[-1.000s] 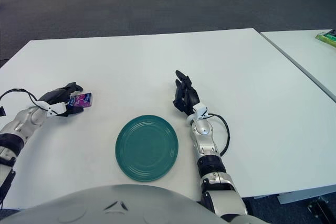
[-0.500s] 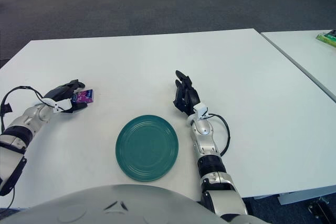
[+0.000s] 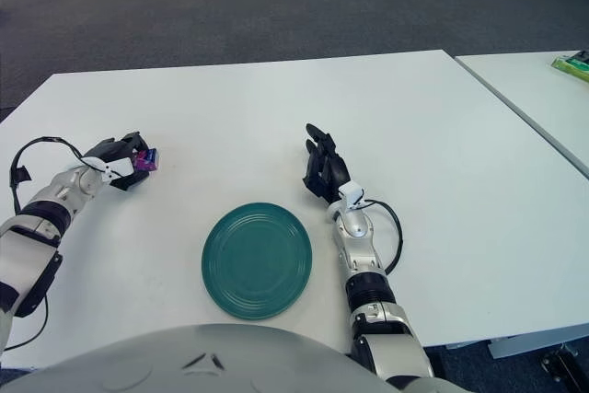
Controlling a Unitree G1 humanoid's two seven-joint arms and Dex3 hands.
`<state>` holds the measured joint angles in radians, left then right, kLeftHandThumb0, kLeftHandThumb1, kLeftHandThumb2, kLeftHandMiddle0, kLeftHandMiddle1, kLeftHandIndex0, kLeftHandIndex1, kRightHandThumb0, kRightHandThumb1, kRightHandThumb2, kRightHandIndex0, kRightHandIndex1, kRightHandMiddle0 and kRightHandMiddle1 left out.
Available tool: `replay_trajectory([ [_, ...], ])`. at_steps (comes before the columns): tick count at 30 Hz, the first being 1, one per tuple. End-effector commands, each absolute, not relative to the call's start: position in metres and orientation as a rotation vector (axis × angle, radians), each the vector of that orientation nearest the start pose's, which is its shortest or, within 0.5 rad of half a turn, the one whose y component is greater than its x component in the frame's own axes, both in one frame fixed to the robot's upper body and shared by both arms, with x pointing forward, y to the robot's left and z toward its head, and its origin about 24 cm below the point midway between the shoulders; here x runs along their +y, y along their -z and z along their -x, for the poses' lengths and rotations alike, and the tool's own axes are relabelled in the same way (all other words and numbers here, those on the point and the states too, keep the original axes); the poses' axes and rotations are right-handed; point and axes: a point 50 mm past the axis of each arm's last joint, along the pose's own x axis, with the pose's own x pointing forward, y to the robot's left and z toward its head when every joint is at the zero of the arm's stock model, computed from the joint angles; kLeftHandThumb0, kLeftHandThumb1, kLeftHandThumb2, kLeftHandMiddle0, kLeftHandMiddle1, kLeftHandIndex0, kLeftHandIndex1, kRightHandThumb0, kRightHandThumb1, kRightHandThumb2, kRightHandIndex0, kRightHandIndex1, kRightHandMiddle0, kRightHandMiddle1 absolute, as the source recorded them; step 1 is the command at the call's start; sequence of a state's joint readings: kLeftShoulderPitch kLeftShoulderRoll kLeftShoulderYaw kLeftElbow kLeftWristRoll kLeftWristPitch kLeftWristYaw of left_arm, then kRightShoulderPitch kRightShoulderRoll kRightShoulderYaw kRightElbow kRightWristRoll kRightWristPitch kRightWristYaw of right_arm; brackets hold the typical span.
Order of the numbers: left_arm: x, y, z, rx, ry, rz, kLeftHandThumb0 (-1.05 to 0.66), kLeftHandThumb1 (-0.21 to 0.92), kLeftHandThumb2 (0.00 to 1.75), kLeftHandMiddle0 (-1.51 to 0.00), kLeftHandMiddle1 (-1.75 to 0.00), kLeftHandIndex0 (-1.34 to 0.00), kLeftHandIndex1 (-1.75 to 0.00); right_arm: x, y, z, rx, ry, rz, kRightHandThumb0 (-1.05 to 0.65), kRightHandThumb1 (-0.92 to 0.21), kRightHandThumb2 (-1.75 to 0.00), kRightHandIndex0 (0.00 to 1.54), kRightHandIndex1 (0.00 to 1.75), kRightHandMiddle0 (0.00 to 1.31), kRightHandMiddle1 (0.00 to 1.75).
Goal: Put the gum into the plate.
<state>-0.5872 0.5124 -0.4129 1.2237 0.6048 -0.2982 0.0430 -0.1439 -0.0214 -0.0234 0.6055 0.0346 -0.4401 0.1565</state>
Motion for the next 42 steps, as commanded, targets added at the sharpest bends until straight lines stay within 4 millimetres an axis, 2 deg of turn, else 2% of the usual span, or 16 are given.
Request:
replay_trajectory([
  [1,0.243,0.085,-0.246,0.666,0.640,-1.258,-0.01,0.03,1.60,-0.83,-1.62,-0.65,-1.74,-0.157,0.057,-0.230,0.220,-0.102,-0.026,-0.63,-0.92,-0.92,0.24,0.01,0.00,0.48],
  [13,0.246,0.082,-0.246,0.624,0.690,-1.334,0.00,-0.01,1.66,-0.85,-1.66,-0.66,-1.75,-0.157,0.057,-0.230,0.218,-0.098,-0.045,-0.64,-0.92,-0.92,0.25,0.01,0.00,0.51],
  [17,0.252,0.071,-0.256,0.595,0.617,-1.304,0.00,0.00,1.65,-0.85,-1.66,-0.65,-1.75,-0.156,0.057,-0.230,0.218,-0.102,-0.054,-0.64,-0.92,-0.92,0.25,0.01,0.00,0.52],
  [19,0.258,0.055,-0.270,0.542,0.553,-1.268,0.00,0.01,1.63,-0.85,-1.64,-0.64,-1.75,-0.155,0.057,-0.229,0.218,-0.103,-0.055,-0.63,-0.92,-0.92,0.25,0.01,0.00,0.52],
  [22,0.265,0.018,-0.294,0.406,0.468,-1.194,0.00,0.03,1.60,-0.84,-1.62,-0.62,-1.75,-0.155,0.057,-0.229,0.217,-0.103,-0.057,-0.63,-0.92,-0.92,0.25,0.01,0.00,0.52],
  [25,0.268,-0.015,-0.303,0.265,0.397,-1.130,0.00,0.05,1.57,-0.83,-1.61,-0.60,-1.75,-0.155,0.057,-0.229,0.217,-0.100,-0.058,-0.63,-0.92,-0.92,0.25,0.01,0.00,0.52],
  [28,0.266,-0.056,-0.301,0.086,0.294,-1.031,0.00,0.07,1.56,-0.82,-1.63,-0.59,-1.75,-0.156,0.057,-0.229,0.219,-0.093,-0.065,-0.64,-0.92,-0.92,0.25,0.01,0.00,0.52],
  [33,0.254,-0.102,-0.291,-0.098,0.217,-0.954,0.00,0.08,1.57,-0.80,-1.67,-0.58,-1.75,-0.156,0.058,-0.229,0.230,-0.094,-0.068,-0.64,-0.92,-0.92,0.25,0.01,0.00,0.53],
  [36,0.247,-0.123,-0.287,-0.190,0.190,-0.953,0.00,0.07,1.58,-0.79,-1.68,-0.58,-1.75,-0.155,0.059,-0.229,0.237,-0.095,-0.068,-0.64,-0.92,-0.91,0.26,0.01,0.00,0.54],
  [39,0.236,-0.158,-0.286,-0.340,0.164,-1.021,0.00,0.06,1.59,-0.81,-1.68,-0.59,-1.75,-0.155,0.059,-0.230,0.235,-0.099,-0.059,-0.63,-0.92,-0.91,0.26,0.01,0.00,0.54],
  [42,0.228,-0.173,-0.283,-0.394,0.163,-1.046,0.00,0.03,1.62,-0.83,-1.67,-0.62,-1.75,-0.154,0.059,-0.230,0.231,-0.096,-0.059,-0.63,-0.92,-0.91,0.26,0.01,0.00,0.55],
])
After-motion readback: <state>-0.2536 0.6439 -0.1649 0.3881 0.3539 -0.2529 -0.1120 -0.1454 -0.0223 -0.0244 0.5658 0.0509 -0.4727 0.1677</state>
